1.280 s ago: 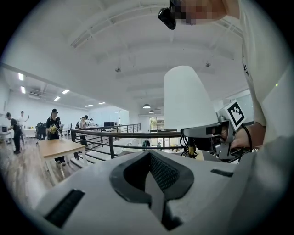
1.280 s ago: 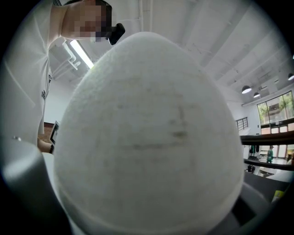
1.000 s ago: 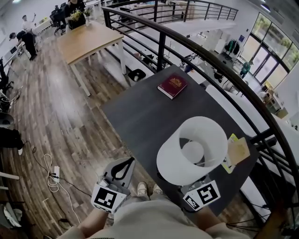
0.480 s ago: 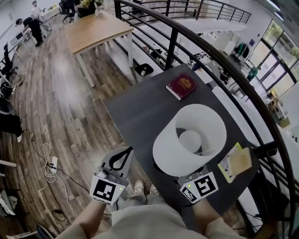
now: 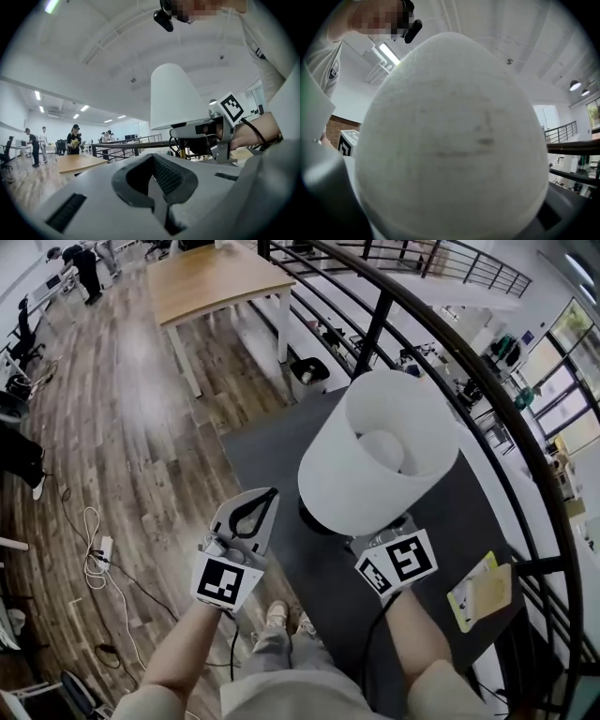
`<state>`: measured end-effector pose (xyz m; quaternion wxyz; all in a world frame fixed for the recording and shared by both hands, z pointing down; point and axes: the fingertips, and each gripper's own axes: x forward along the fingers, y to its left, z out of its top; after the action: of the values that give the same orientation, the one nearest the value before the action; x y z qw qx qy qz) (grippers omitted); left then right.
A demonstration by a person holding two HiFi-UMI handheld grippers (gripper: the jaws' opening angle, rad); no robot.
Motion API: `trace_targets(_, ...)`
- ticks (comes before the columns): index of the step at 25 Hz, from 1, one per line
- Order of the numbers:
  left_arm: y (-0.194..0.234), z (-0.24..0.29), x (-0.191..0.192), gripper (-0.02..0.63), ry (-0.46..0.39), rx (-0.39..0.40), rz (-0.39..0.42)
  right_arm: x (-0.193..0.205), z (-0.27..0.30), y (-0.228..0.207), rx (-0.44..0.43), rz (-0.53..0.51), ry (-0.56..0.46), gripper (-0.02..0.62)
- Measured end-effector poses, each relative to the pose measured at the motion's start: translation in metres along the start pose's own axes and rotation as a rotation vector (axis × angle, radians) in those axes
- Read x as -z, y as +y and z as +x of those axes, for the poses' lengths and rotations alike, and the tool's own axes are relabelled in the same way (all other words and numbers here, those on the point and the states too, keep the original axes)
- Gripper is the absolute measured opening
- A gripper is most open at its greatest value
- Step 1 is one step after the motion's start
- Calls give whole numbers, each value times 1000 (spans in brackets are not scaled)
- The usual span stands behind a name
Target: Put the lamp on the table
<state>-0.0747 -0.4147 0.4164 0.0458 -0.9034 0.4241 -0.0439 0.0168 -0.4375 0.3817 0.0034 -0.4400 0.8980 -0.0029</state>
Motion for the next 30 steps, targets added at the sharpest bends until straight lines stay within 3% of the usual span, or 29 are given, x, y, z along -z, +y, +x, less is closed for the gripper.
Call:
trace_targets(5,46,29,37,5,-18,-61,-20,32,65,-27,-3,-2,-10,91)
trace_targets(13,79,83,109,5,-19,-57,-24,108,139,-48,-29,-31,8,92)
trace_targets(20,81,104,173,5,19,-71,-114,161,165,-69,-4,-8,46,92)
trace_targets(25,80,114,208,5,58,-84,-124,189,176,-73,-20,-43,50,92)
trace_targets(30,83,117,224,5,72,-107,-101,199,183,-79,7,-9,42,92)
